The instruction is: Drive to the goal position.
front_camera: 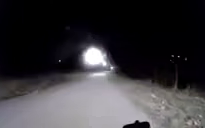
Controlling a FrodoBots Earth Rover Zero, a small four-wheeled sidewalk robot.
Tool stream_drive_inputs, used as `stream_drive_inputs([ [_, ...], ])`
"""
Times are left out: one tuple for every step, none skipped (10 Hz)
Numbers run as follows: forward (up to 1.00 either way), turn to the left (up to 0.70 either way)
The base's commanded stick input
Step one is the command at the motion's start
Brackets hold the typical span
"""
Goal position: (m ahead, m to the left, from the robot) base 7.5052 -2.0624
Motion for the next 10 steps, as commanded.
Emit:
stream_drive_inputs([
  [1.0,0.0],
  [1.0,0.0],
  [1.0,0.0],
  [1.0,0.0],
  [1.0,0.0],
  [1.0,0.0],
  [1.0,0.0],
  [1.0,0.0],
  [1.0,0.0],
  [1.0,0.0],
])
